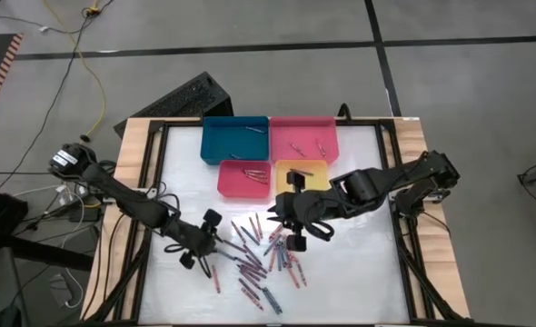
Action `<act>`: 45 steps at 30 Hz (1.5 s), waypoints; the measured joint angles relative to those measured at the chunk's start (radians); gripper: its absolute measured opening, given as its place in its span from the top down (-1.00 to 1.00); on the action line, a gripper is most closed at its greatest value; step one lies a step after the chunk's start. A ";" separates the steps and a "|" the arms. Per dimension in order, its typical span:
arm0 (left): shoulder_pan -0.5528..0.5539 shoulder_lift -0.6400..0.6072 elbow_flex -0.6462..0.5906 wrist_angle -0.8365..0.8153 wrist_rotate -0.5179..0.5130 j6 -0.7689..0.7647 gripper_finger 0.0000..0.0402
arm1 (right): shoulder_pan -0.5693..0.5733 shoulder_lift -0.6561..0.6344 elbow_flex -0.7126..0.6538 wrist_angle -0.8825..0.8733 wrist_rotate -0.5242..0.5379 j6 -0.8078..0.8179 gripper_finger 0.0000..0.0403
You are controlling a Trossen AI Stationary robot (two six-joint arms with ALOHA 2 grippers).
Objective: Sort crayons
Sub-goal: Put the blue crayon into the blue bin
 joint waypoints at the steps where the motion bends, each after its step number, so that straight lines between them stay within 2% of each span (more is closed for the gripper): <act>1: -0.002 0.013 -0.001 0.004 -0.001 -0.008 0.25 | 0.003 0.000 0.000 0.001 0.008 0.000 0.59; 8: -0.014 0.182 0.000 0.096 0.030 -0.081 0.25 | 0.000 0.000 0.000 -0.006 0.016 -0.002 0.59; 14: -0.013 0.216 0.003 0.099 0.061 -0.140 0.27 | 0.001 0.000 0.000 -0.017 0.016 -0.001 0.59; 18: -0.009 0.216 0.002 0.053 0.077 -0.177 0.45 | 0.000 0.001 0.000 -0.017 0.016 -0.001 0.59; 24: 0.010 0.215 0.002 0.041 0.126 -0.182 0.93 | 0.002 0.001 0.000 -0.017 0.016 0.000 0.59; 28: 0.011 0.214 0.002 0.039 0.112 -0.213 0.95 | 0.003 0.001 0.000 -0.017 0.031 0.006 0.59; 32: 0.002 0.162 0.000 0.025 0.049 -0.222 0.98 | 0.015 0.001 0.000 -0.017 0.141 -0.013 0.59; 37: 0.003 0.011 -0.003 -0.028 -0.096 -0.218 0.98 | 0.047 0.001 0.000 -0.017 0.263 -0.058 0.59; 45: 0.001 -0.222 0.000 0.031 -0.394 -0.190 0.99 | 0.099 0.002 -0.010 -0.012 0.282 -0.040 0.59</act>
